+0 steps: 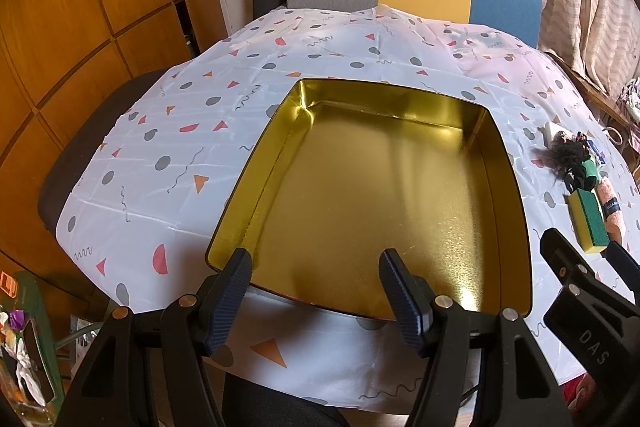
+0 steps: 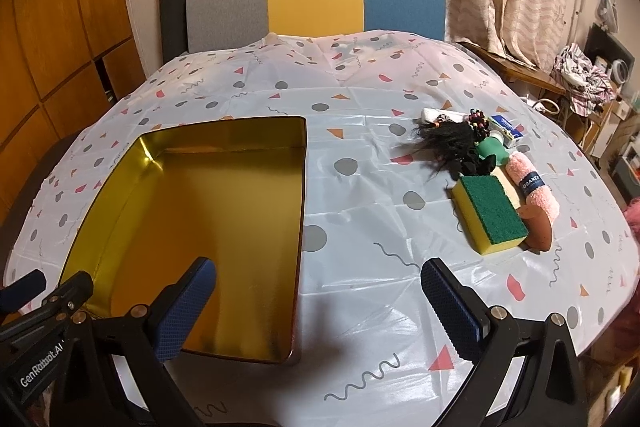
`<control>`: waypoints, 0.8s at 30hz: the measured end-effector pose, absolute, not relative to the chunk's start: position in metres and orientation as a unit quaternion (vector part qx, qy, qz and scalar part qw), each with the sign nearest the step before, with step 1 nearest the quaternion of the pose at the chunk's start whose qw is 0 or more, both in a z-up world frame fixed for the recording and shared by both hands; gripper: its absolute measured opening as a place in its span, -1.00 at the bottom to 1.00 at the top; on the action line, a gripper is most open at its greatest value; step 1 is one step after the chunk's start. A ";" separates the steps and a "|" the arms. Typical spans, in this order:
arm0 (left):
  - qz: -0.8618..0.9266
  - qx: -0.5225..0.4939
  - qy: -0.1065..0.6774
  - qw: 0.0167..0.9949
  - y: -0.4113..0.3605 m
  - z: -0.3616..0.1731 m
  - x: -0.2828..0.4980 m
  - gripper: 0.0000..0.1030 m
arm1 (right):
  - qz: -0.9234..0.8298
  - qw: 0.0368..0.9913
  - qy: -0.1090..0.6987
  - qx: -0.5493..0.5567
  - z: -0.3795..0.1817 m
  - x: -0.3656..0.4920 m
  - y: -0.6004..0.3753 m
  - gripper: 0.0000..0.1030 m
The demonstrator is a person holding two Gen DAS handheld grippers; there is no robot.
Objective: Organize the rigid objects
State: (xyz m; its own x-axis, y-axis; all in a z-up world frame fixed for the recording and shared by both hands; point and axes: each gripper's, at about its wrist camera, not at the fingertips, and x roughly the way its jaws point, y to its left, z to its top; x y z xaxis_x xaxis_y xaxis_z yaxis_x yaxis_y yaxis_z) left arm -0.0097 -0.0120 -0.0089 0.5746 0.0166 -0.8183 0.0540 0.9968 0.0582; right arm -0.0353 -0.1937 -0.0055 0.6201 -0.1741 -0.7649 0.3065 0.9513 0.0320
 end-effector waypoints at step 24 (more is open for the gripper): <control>-0.059 0.052 0.445 0.892 -0.051 0.002 -0.023 0.31 | -0.164 0.901 0.392 0.091 0.007 -0.055 -0.233 1.00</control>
State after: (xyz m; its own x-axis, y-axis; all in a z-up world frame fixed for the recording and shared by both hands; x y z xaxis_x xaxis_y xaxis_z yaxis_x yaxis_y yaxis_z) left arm -0.0228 -0.0507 0.0015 0.5965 -0.0586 -0.8005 0.1520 0.9875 0.0410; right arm -0.0547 -0.2332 0.0074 0.6384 -0.2245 -0.7362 0.3672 0.9295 0.0349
